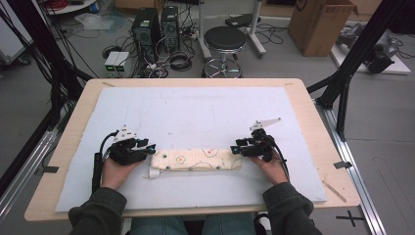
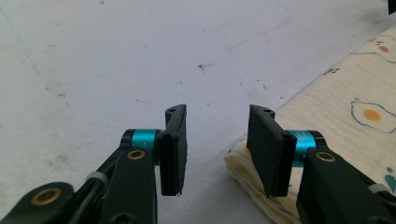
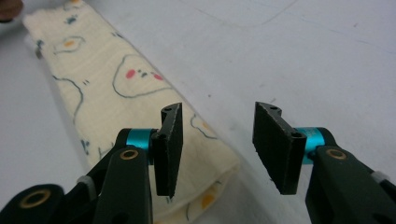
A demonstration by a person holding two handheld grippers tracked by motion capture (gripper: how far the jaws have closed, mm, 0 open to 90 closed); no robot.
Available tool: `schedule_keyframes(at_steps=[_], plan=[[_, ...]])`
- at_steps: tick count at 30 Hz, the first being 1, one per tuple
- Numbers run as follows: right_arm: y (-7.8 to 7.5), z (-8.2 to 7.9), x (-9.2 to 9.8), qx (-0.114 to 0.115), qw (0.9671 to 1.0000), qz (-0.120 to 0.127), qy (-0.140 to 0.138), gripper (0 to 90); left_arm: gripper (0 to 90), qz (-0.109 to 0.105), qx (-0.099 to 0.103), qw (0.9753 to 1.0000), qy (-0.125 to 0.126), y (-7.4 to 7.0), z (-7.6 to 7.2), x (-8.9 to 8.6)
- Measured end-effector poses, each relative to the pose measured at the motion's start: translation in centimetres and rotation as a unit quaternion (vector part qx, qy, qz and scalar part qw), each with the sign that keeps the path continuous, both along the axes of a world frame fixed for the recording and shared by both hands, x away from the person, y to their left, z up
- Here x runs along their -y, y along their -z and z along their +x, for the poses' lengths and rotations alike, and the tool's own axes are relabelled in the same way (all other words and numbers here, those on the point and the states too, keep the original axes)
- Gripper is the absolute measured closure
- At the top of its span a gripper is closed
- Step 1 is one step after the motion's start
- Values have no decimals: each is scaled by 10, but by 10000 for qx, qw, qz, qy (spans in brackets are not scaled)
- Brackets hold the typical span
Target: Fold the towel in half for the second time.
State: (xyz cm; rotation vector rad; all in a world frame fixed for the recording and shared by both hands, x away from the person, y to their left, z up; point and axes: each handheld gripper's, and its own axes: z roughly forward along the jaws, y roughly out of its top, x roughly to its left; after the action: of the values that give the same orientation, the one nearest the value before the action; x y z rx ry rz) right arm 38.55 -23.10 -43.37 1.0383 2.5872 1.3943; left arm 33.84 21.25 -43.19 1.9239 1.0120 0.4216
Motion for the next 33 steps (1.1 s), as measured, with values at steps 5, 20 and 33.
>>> schedule_keyframes(at_steps=[5, 20, 33], plan=[[1, 2, -4, -93, 9999, 21, -44, 541, 576, 77, -241, 9993, 287, 6, 3, 8], [7, -3, -11, -106, 9981, -591, -121, 668, 685, 425, -487, 9964, 540, 9, 1, 14], [5, -6, -13, -63, 9981, -588, -188, 799, 820, 625, -241, 9964, 525, 5, -5, 20]])
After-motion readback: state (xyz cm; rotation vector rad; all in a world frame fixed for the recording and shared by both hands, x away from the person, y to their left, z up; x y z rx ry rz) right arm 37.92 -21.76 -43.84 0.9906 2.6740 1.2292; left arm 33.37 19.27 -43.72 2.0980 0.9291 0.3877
